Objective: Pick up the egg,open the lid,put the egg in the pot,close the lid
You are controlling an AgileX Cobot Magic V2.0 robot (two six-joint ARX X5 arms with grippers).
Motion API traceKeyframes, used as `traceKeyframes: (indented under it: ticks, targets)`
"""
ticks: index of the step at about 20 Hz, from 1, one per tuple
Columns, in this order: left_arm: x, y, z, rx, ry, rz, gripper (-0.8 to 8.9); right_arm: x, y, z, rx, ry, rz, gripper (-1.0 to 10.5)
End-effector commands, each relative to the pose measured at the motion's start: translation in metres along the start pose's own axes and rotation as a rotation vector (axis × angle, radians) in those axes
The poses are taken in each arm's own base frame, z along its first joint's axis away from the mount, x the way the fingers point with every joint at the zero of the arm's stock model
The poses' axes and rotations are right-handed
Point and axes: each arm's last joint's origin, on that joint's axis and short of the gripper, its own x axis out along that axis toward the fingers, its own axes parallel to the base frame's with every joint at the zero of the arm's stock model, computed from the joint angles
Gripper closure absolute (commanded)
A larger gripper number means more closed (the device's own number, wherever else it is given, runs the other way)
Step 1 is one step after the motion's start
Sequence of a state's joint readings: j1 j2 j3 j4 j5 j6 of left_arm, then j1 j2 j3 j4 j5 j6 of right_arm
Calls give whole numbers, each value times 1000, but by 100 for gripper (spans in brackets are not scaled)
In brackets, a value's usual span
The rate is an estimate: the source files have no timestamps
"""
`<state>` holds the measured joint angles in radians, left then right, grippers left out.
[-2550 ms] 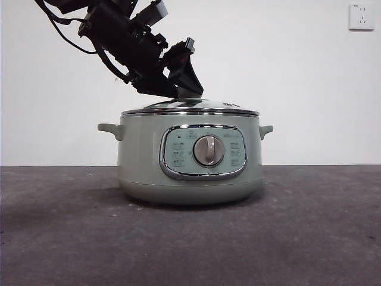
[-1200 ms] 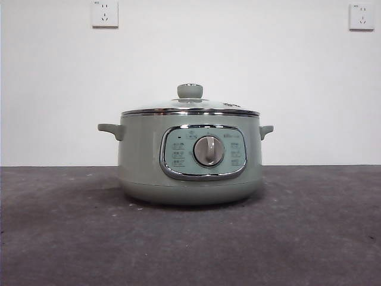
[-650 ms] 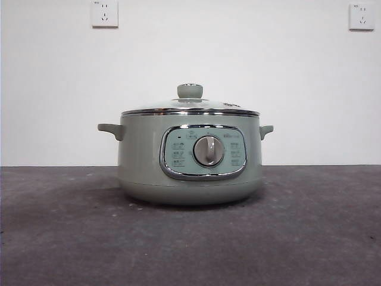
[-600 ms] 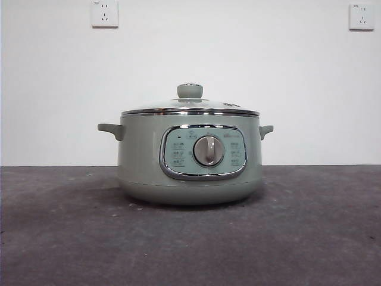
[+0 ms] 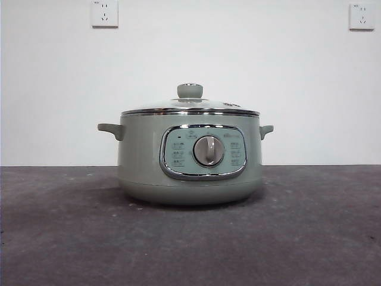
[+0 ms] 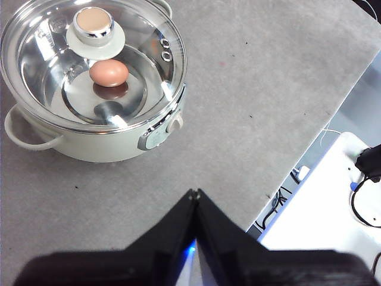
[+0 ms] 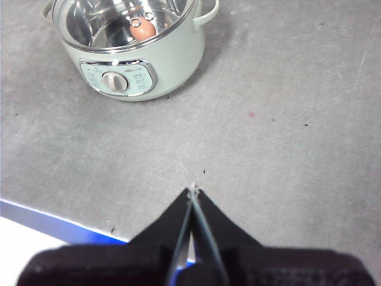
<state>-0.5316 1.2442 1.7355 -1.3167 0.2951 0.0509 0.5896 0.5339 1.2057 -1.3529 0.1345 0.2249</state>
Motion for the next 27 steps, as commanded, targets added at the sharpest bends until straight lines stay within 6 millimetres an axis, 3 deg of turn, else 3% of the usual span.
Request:
traceKeyframes:
  ticks: [1, 7, 11, 13, 15, 18, 22, 27]
  targets:
    - [2, 1, 1, 38, -8, 35, 817, 2, 0, -3, 5, 28, -10, 946]
    - [-1, 4, 4, 123, -40, 98, 817, 2, 0, -3, 5, 27, -10, 946]
    - [-51, 9, 6, 242, -441, 201, 817, 2, 0, -3, 5, 28, -10, 946]
    - [-70, 11, -7, 278, -618, 206, 817, 2, 0, -3, 5, 27, -10, 946]
    - [-73, 18, -32, 287, -703, 277, 817, 2, 0, -3, 5, 28, -10, 946]
    - [-50, 31, -85, 219, -682, 417, 817, 2, 0, -3, 5, 27, -10, 946]
    - [4, 48, -154, 168, -681, 511, 817, 2, 0, -3, 5, 27, -10, 946]
    - [70, 67, -223, 44, -722, 559, 817, 2, 0, -3, 5, 27, -10, 946]
